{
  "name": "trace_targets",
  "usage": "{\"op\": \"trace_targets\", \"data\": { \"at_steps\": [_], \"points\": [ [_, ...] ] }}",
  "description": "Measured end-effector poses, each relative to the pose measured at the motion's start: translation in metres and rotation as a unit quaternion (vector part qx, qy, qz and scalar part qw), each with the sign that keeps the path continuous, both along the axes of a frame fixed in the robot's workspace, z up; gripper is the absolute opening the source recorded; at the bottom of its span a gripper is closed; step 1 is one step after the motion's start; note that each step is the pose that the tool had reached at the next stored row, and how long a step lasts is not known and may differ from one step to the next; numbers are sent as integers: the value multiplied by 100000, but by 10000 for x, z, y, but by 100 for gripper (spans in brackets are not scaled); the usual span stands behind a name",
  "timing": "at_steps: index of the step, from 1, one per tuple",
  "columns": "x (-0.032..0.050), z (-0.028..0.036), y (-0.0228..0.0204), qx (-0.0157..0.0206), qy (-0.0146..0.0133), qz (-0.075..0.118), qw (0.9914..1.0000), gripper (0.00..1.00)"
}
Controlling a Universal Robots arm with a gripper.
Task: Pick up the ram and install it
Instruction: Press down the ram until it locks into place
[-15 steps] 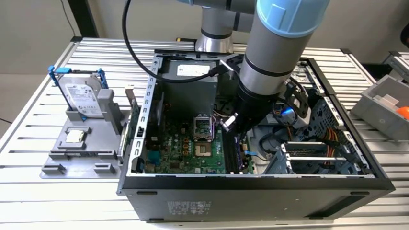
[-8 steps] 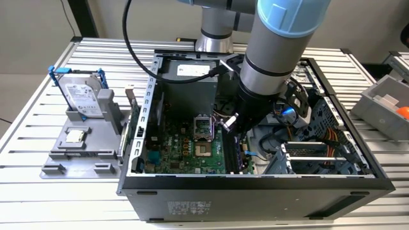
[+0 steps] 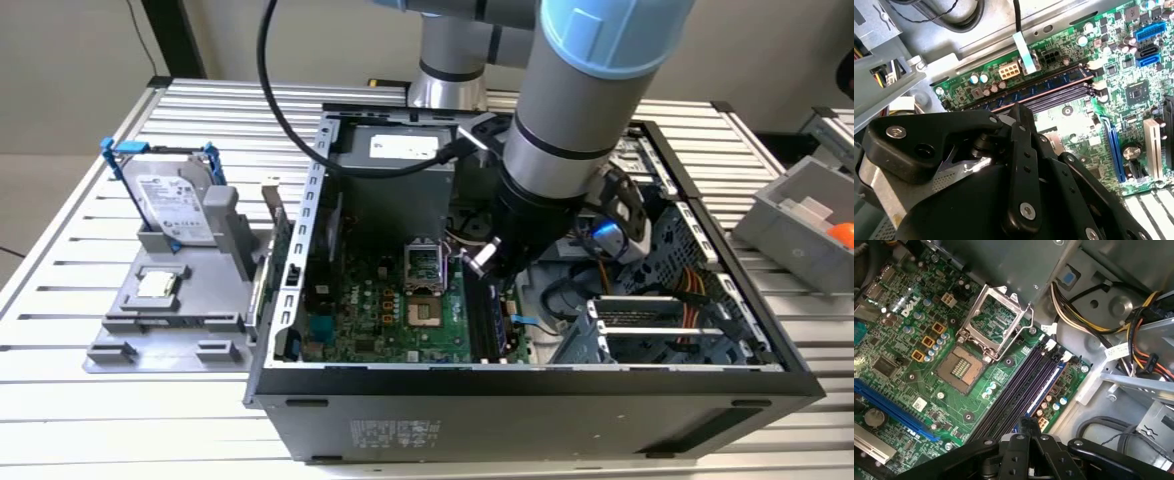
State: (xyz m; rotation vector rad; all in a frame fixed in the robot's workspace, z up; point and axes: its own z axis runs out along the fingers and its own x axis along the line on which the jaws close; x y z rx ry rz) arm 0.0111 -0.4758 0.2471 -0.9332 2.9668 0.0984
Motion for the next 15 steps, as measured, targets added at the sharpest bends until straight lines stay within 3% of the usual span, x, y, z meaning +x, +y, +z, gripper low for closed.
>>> {"op": "trace_targets", "data": {
  "at_steps": [7, 15],
  "points": [
    [18, -1, 0, 272, -1, 3016, 99954, 0],
    [30, -1, 0, 451, 6, 7028, 99752, 0]
  ]
}}
